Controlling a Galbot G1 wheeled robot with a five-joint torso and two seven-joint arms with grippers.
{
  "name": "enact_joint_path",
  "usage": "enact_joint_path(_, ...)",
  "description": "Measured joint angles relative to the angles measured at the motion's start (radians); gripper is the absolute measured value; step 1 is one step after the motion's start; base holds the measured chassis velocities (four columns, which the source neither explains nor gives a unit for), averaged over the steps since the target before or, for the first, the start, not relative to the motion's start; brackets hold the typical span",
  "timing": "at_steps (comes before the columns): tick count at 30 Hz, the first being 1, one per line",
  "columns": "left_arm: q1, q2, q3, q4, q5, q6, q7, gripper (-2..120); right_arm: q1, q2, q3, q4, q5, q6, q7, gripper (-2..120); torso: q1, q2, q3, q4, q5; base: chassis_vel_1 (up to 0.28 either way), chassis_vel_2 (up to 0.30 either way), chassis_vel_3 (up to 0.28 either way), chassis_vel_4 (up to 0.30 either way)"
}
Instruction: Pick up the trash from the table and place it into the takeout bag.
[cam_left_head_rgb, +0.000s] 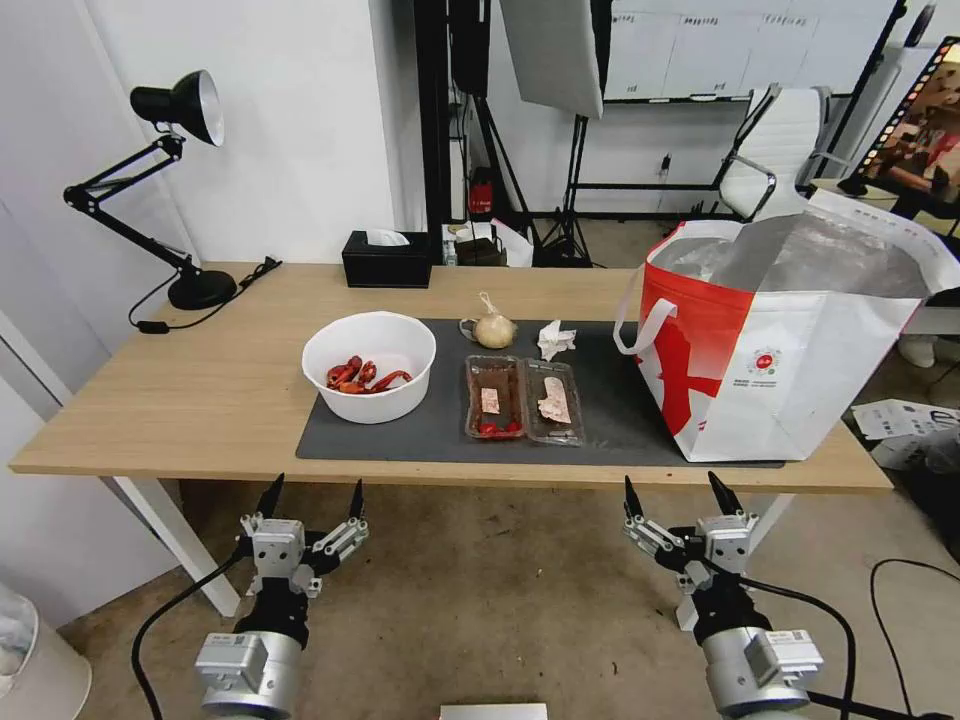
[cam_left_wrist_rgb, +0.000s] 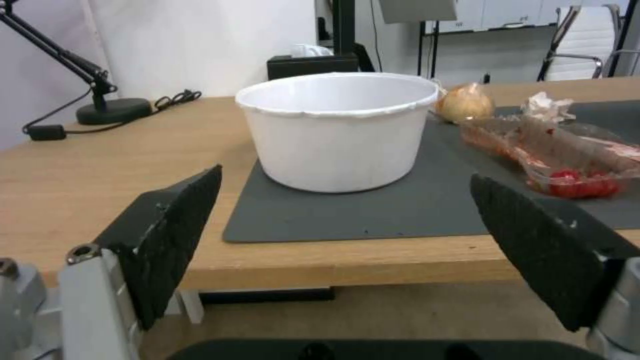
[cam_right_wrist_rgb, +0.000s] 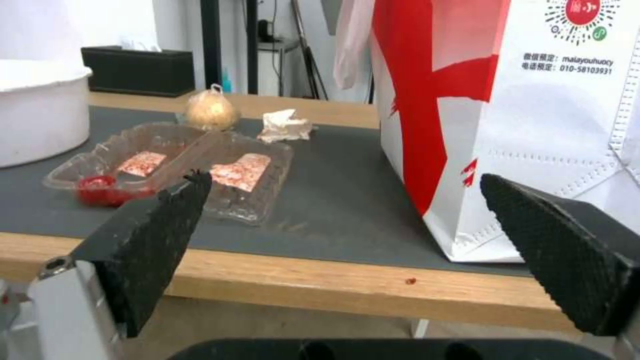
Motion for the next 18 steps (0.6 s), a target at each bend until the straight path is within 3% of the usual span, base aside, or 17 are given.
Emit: enact_joint_path(18,0.000,0.000,0.000,0.000,0.000,0.000,0.000,100,0.000,0.000,0.000,0.000,0.000,0.000,0.000,100,0.000,0.000,0.000,0.0000,0.0000,0.000,0.000,0.000,0.000)
